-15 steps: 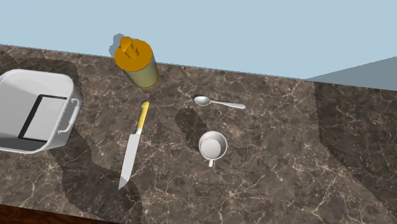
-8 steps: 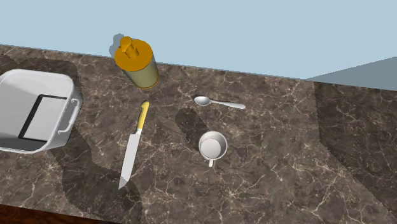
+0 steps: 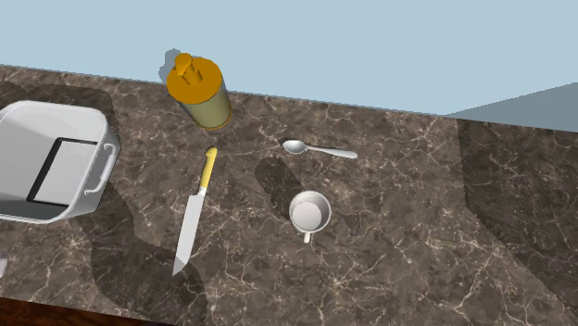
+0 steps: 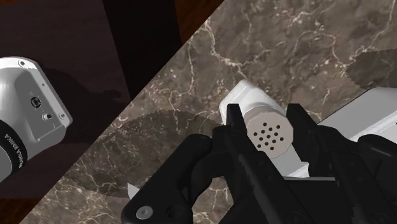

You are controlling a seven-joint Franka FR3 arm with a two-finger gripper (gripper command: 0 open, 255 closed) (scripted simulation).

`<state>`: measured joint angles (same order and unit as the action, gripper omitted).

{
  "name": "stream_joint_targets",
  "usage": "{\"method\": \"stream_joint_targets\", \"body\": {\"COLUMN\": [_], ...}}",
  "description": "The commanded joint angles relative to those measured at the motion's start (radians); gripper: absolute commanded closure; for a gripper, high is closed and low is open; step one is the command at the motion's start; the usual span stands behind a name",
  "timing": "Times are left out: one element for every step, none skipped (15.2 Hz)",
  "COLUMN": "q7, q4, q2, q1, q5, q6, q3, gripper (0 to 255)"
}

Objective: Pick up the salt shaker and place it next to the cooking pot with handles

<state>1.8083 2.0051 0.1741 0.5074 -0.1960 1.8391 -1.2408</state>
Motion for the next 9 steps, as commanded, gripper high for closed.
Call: {"method": "stream_joint_targets", "body": {"q7": [0.006, 0.011, 0.017, 0.023, 0.031, 0.039, 0.049, 0.060, 0.073], "q4": [0.024, 0.034, 0.044, 0.054, 0.063, 0.072, 0.082, 0.090, 0.099], "q2": [-0.010, -0.018, -0.027, -0.037, -0.049, -0.061, -0.075, -0.091, -0.108], "q1": [-0.004, -0.008, -0.012, -0.017, -0.022, -0.027, -0.033, -0.039, -0.044], "q5": [0.007, 0.013, 0.020, 0.029, 0.038, 0.049, 0.062, 0.077, 0.094], "q6": [0.030, 0.044, 0.059, 0.073, 0.088, 0.102, 0.117, 0.132, 0.147], "q3": [-0.012, -0.021, -0.029, -0.039, -0.048, -0.059, -0.069, -0.080, -0.092], "gripper": [255, 255, 255, 255, 255, 255, 255, 255, 255]}}
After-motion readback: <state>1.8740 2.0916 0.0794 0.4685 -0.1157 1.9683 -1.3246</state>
